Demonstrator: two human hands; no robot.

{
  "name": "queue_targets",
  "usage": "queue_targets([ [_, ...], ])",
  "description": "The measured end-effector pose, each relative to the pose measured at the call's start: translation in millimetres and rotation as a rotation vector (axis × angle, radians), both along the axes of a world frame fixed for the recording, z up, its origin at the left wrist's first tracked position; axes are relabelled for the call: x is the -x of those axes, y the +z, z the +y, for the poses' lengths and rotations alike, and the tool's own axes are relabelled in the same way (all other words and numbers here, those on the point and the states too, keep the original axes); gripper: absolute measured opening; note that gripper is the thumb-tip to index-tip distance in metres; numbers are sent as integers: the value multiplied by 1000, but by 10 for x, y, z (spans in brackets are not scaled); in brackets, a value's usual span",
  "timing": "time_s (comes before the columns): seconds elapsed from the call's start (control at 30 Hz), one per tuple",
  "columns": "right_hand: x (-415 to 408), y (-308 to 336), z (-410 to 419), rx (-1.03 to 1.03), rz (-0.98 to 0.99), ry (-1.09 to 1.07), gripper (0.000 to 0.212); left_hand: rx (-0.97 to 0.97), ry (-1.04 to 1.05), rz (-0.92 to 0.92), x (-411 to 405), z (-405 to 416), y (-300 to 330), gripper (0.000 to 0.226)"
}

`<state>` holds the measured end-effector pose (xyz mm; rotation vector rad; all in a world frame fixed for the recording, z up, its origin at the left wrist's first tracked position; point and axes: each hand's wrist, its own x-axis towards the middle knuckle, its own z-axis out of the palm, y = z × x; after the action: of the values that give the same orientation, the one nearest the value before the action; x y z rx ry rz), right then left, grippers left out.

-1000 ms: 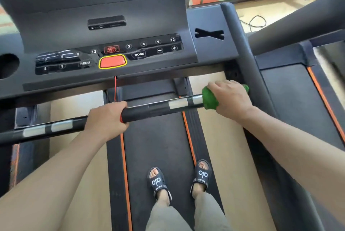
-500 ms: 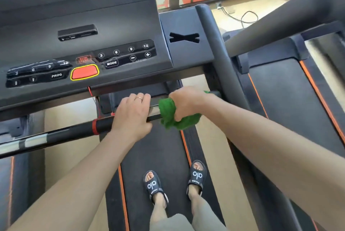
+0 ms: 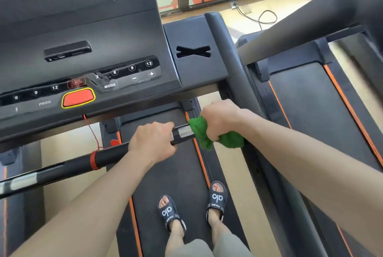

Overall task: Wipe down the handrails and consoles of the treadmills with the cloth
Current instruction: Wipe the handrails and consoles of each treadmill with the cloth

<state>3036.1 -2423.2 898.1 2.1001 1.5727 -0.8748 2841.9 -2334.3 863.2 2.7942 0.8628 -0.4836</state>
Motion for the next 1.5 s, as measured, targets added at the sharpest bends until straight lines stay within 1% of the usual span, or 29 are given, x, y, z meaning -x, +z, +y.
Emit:
queue_targets([
  [0.13,-145,14,441,695,309,-227,36,-20,-14,14,7,10,-25,25],
  [0.17,-156,-13,477,779,337,-256,39,-26,-19,14,-3,15,-37,25],
  [0.2,-153,-29,485,790,348,-255,40,-27,-17,16,-3,15,-39,25],
  [0.23,-137,-34,464,717,345,-234,38,-29,-16,21,-3,17,-37,25],
  [0.27,-115,-39,403,574,321,-189,36,-31,-14,26,-5,20,-35,25],
  [0.3,-85,-30,314,393,267,-131,33,-31,-15,30,-8,23,-32,25],
  [0.37,6,-78,52,-28,81,-9,29,-26,-13,42,-16,8,-15,25],
  [0.43,149,-296,-216,-457,-125,79,25,-22,-6,50,-25,-7,-3,26],
  [0.47,244,-408,-322,-643,-208,85,23,-27,-5,53,-30,-7,8,26],
  [0.5,319,-510,-389,-782,-273,55,22,-31,-6,52,-32,-1,13,26],
  [0.53,370,-574,-416,-871,-322,13,22,-34,-6,49,-32,-9,9,26],
  [0.57,396,-617,-405,-912,-352,-24,22,-37,-3,43,-24,-8,-2,25],
  [0.6,396,-625,-377,-913,-353,-32,23,-40,1,38,-18,-5,-12,25],
  [0.63,374,-578,-336,-867,-329,-13,25,-41,3,36,-16,0,-14,25],
  [0.67,326,-520,-310,-770,-279,16,27,-40,4,34,-20,-10,-8,25],
  [0.77,136,-201,-132,-356,-32,51,25,-43,13,20,-12,-18,4,24],
  [0.87,-14,13,133,59,178,-40,28,-39,31,37,-19,-21,22,25],
  [0.93,-63,62,245,242,318,-145,32,-29,40,47,-24,-32,37,24],
  [0.97,-70,58,267,276,342,-163,34,-27,45,48,-28,-34,35,23],
  [1.0,-59,45,261,263,334,-148,34,-29,47,53,-26,-36,29,24],
  [1.03,-35,34,226,196,296,-101,33,-30,54,58,-27,-30,24,24],
  [1.07,5,1,159,71,235,-49,30,-27,63,61,-19,-25,26,24],
  [1.13,86,-169,-43,-289,74,39,27,-22,72,61,-23,-27,18,24],
  [1.2,214,-382,-242,-594,-92,85,31,-27,67,67,-38,-34,34,25],
  [1.27,341,-509,-353,-775,-158,62,38,-23,73,77,-52,-52,68,25],
  [1.33,349,-533,-389,-815,-122,62,41,-13,76,84,-72,-57,96,24],
  [1.37,303,-506,-398,-798,-62,95,45,-2,78,90,-69,-49,103,24],
  [1.43,155,-427,-434,-720,65,189,55,22,78,94,-73,-42,125,26],
  [1.5,2,-266,-443,-627,211,193,57,68,62,84,-52,-27,131,29],
])
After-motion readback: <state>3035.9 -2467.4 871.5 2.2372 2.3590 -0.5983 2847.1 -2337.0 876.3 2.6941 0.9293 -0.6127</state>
